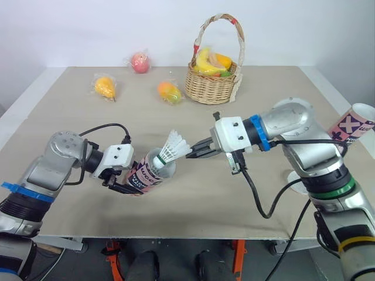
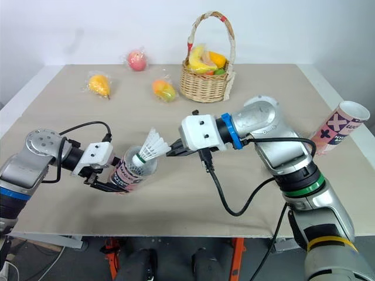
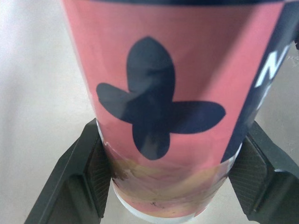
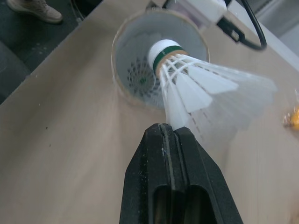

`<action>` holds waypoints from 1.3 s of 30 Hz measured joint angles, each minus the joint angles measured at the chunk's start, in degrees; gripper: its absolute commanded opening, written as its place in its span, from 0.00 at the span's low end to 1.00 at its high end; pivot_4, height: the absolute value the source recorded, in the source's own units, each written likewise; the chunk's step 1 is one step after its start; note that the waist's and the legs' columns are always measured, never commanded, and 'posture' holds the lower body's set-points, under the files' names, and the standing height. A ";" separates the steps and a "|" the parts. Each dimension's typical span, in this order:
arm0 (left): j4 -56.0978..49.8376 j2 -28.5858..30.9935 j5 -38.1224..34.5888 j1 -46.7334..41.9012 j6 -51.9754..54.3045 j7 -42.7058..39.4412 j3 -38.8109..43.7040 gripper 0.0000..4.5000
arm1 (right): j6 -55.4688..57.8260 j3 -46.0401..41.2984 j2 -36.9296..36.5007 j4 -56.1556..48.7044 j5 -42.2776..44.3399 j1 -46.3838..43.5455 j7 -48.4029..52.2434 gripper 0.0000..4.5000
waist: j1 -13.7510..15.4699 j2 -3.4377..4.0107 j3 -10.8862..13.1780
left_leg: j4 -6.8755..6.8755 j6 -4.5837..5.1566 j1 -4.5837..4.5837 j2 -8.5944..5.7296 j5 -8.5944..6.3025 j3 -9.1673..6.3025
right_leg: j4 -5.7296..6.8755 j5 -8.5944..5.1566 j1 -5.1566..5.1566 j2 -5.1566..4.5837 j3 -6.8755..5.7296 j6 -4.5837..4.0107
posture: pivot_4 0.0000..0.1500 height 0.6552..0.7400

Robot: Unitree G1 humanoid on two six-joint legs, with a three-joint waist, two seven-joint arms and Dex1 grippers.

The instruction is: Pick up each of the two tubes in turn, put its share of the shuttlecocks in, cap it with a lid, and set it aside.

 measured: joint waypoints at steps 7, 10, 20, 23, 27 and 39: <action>-0.14 0.04 -0.02 0.05 -0.07 0.17 -0.06 0.71 | 4.26 -2.99 4.76 -0.14 6.18 -2.06 -0.88 0.87 | 0.09 -0.03 -0.01 | 0.03 0.00 -0.02 0.01 0.00 -0.14 | 0.01 0.03 0.04 -0.02 -0.10 -0.02 | 1.00 1.00; -0.13 0.06 0.00 0.04 -0.06 0.14 -0.04 0.71 | 7.56 -4.38 3.29 -1.01 8.63 -2.03 -0.25 0.97 | 0.04 -0.03 -0.01 | 0.03 0.00 -0.02 0.00 0.00 -0.11 | 0.01 0.03 0.02 -0.03 -0.10 -0.03 | 1.00 1.00; -0.12 0.06 0.04 0.04 -0.30 0.12 -0.04 0.71 | 17.93 -5.04 2.24 -1.26 10.50 -1.91 -2.47 0.61 | 0.04 -0.03 -0.01 | 0.02 0.00 -0.04 0.01 0.00 -0.18 | 0.02 0.02 0.01 -0.01 -0.19 -0.08 | 1.00 1.00; -0.05 0.06 0.08 0.04 -0.74 0.13 -0.06 0.71 | 19.99 -2.78 2.30 -2.07 10.74 -1.82 -1.72 0.25 | 0.03 -0.03 -0.01 | 0.02 0.00 -0.05 0.00 0.00 -0.19 | 0.02 0.01 0.01 -0.01 -0.20 -0.07 | 1.00 1.00; 0.11 0.05 0.10 0.04 -1.07 0.17 -0.07 0.71 | 20.27 0.23 3.32 -1.04 9.39 -2.48 -1.22 0.02 | 0.02 -0.03 -0.01 | 0.03 0.00 -0.04 0.00 0.00 -0.18 | 0.02 0.02 0.00 -0.01 -0.20 -0.07 | 1.00 1.00; 0.55 -0.70 0.14 0.00 -1.26 0.45 0.10 0.71 | 31.11 14.17 9.12 7.11 3.91 -15.94 3.42 0.02 | 0.19 -0.02 -0.01 | 0.06 0.00 -0.08 -0.01 0.01 -0.37 | 0.03 -0.01 0.00 -0.03 -0.37 -0.13 | 1.00 1.00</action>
